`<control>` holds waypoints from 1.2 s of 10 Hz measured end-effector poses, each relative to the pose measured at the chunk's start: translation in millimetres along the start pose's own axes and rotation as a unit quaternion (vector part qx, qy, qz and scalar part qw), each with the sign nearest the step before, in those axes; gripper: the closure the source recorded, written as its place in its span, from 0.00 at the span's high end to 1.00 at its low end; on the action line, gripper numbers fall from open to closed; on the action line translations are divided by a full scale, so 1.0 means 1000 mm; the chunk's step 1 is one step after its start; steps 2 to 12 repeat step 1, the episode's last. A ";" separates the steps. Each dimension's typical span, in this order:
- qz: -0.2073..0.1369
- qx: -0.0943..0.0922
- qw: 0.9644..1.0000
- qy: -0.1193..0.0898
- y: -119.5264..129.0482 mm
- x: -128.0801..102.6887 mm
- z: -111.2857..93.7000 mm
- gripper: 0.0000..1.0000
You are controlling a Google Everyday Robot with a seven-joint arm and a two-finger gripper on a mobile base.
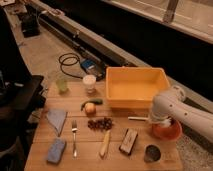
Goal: Wipe red bowl with brush
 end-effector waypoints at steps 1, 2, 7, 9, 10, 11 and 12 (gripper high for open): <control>-0.001 -0.004 1.000 -0.004 0.005 -0.004 -0.001 0.00; -0.001 -0.004 1.000 -0.004 0.005 -0.004 -0.001 0.00; -0.001 -0.004 1.000 -0.004 0.005 -0.004 -0.001 0.00; -0.001 -0.004 1.000 -0.004 0.005 -0.004 -0.001 0.00; -0.001 -0.004 1.000 -0.004 0.005 -0.004 -0.001 0.00; -0.001 -0.004 1.000 -0.004 0.005 -0.004 -0.001 0.00; -0.001 -0.004 1.000 -0.004 0.005 -0.004 -0.001 0.00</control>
